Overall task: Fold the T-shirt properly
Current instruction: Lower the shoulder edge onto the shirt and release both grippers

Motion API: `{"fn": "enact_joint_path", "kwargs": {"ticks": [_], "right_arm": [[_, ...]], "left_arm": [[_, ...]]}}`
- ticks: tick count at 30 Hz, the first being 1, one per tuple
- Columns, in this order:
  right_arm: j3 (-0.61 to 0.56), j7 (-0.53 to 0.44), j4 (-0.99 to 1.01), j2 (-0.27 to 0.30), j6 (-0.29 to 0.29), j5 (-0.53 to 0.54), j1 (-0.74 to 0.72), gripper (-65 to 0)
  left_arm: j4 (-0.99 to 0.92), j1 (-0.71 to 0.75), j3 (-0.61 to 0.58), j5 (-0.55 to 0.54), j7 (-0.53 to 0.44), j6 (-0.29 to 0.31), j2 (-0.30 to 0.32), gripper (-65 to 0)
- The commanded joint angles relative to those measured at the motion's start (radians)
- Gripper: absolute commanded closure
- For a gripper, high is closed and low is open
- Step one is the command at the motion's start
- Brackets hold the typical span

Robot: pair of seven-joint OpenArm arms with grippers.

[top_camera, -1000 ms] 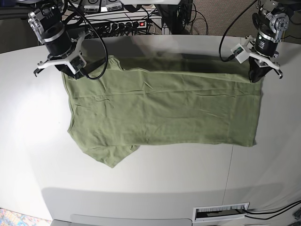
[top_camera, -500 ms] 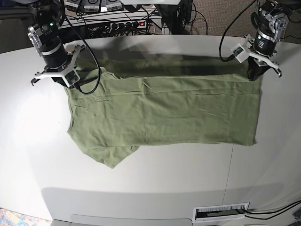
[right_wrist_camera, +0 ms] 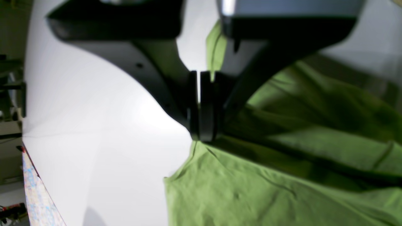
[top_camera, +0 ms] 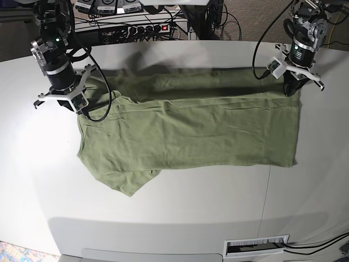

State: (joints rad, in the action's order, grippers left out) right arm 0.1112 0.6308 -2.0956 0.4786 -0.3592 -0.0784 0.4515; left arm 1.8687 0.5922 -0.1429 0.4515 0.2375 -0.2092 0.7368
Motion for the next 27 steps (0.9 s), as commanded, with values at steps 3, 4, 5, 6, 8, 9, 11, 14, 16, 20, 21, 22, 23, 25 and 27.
{"fn": "enact_joint_path", "kwargs": {"ticks": [3, 4, 5, 6, 8, 9, 11, 14, 16, 20, 21, 22, 23, 25, 27], "right_arm": [[0.008, -0.017, -0.015, 0.011, 0.014, 0.000, -0.003, 0.0], [0.008, -0.016, -0.015, 0.011, 0.014, 0.000, -0.003, 0.0], [0.008, -0.014, -0.015, 0.011, 0.014, 0.000, -0.003, 0.0], [0.008, -0.014, -0.015, 0.011, 0.015, 0.000, -0.003, 0.0], [0.008, -0.013, -0.015, 0.011, 0.014, -0.004, -0.003, 0.0], [0.008, -0.013, -0.015, 0.011, 0.014, -0.009, -0.003, 0.0], [0.008, -0.013, -0.015, 0.011, 0.014, -0.027, -0.003, -0.7], [0.008, -0.013, -0.015, 0.011, 0.015, -0.035, -0.003, -14.3], [0.008, -0.014, -0.015, 0.011, 0.015, -0.035, -0.003, -16.3], [0.008, -0.014, -0.015, 0.011, 0.016, -0.035, -0.003, -16.3], [0.008, -0.014, -0.015, 0.011, 0.016, -0.035, -0.003, -16.3], [0.008, -0.014, -0.015, 0.011, 0.016, -0.035, -0.003, -16.3], [0.008, -0.014, -0.015, 0.011, 0.016, -0.035, -0.003, -16.2], [0.008, -0.012, -0.015, 0.011, 0.016, -0.034, -0.003, -16.2], [0.008, -0.007, -0.015, 0.011, 0.015, -0.034, -0.003, -14.2]], "left_arm": [[0.013, 0.000, 0.008, -0.013, -0.015, -0.019, 0.014, 0.0], [0.013, 0.000, 0.008, -0.025, -0.019, -0.019, 0.014, 0.0], [0.013, 0.000, 0.008, -0.033, -0.022, -0.019, 0.014, 0.0], [0.013, -0.001, 0.008, -0.038, -0.022, -0.019, 0.014, 0.0], [0.013, -0.006, 0.008, -0.043, -0.021, -0.019, 0.014, 0.0], [0.013, -0.009, 0.008, -0.049, -0.021, -0.019, 0.014, 0.0], [0.013, -0.011, 0.008, -0.060, -0.021, -0.019, 0.014, -5.3], [0.013, -0.011, 0.008, -0.060, -0.021, -0.019, 0.014, -19.2], [0.013, -0.011, 0.008, -0.060, -0.021, -0.019, 0.014, -20.9], [0.013, -0.011, 0.008, -0.060, -0.021, -0.019, 0.014, -20.9], [0.013, -0.011, 0.008, -0.060, -0.021, -0.019, 0.014, -20.9], [0.013, -0.011, 0.008, -0.060, -0.021, -0.019, 0.014, -20.9], [0.013, -0.011, 0.008, -0.060, -0.021, -0.019, 0.014, -20.8], [0.013, -0.011, 0.008, -0.060, -0.022, -0.019, 0.014, -20.4], [0.013, -0.013, 0.008, -0.060, -0.034, -0.018, 0.014, -16.4]]}}
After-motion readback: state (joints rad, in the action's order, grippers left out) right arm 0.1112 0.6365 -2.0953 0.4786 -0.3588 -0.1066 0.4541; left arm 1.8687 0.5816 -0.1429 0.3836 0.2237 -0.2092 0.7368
